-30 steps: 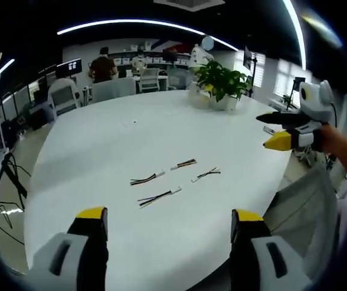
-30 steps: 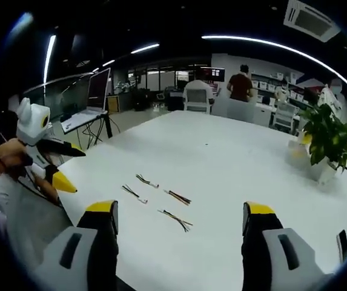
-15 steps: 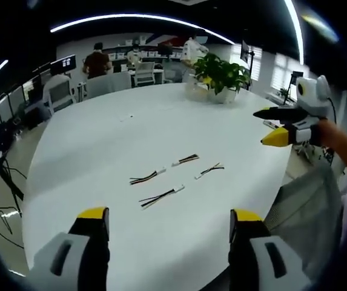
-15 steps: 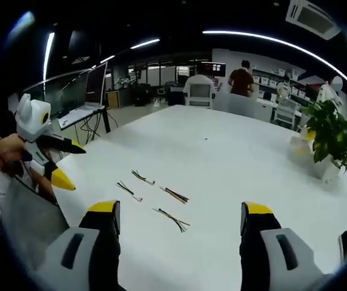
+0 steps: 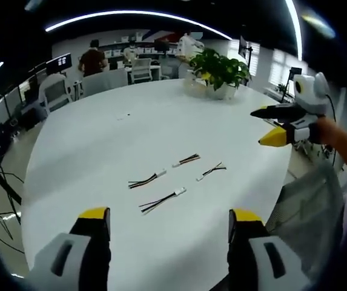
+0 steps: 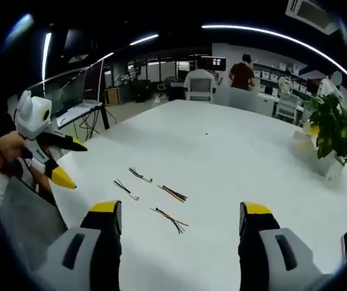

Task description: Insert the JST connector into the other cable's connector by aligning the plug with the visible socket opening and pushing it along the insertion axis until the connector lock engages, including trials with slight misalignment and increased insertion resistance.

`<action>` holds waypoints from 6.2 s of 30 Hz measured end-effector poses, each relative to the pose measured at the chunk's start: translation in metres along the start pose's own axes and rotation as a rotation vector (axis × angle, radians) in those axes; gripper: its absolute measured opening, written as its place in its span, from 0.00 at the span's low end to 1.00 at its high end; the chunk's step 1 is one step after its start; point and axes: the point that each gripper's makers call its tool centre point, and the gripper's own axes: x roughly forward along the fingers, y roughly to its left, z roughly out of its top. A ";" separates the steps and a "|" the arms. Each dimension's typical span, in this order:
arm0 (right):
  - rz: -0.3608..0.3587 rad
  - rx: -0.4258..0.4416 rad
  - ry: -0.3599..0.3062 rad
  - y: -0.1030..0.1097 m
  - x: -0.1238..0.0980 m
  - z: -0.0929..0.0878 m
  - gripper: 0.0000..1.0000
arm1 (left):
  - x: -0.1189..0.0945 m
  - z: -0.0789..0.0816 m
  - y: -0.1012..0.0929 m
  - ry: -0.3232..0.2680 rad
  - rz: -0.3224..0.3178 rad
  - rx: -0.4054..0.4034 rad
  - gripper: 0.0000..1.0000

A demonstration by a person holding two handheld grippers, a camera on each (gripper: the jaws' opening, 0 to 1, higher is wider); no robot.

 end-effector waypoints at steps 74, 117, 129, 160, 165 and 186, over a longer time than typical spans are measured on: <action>0.373 -0.315 0.056 0.031 0.132 0.002 0.49 | 0.104 0.031 0.038 0.027 -0.039 0.222 0.64; 0.547 -0.339 0.127 0.045 0.176 -0.043 0.20 | 0.154 0.009 0.031 0.032 -0.177 0.258 0.21; 0.568 -0.367 0.123 0.045 0.180 -0.046 0.11 | 0.160 0.012 0.017 -0.013 -0.260 0.379 0.13; 0.624 -0.384 0.092 0.048 0.179 -0.048 0.04 | 0.163 0.009 0.011 -0.085 -0.343 0.431 0.00; 0.639 -0.358 0.095 0.048 0.180 -0.048 0.04 | 0.162 0.006 0.007 -0.065 -0.363 0.390 0.00; 0.715 -0.401 0.074 0.053 0.143 -0.025 0.04 | 0.139 0.031 -0.003 -0.073 -0.411 0.448 0.00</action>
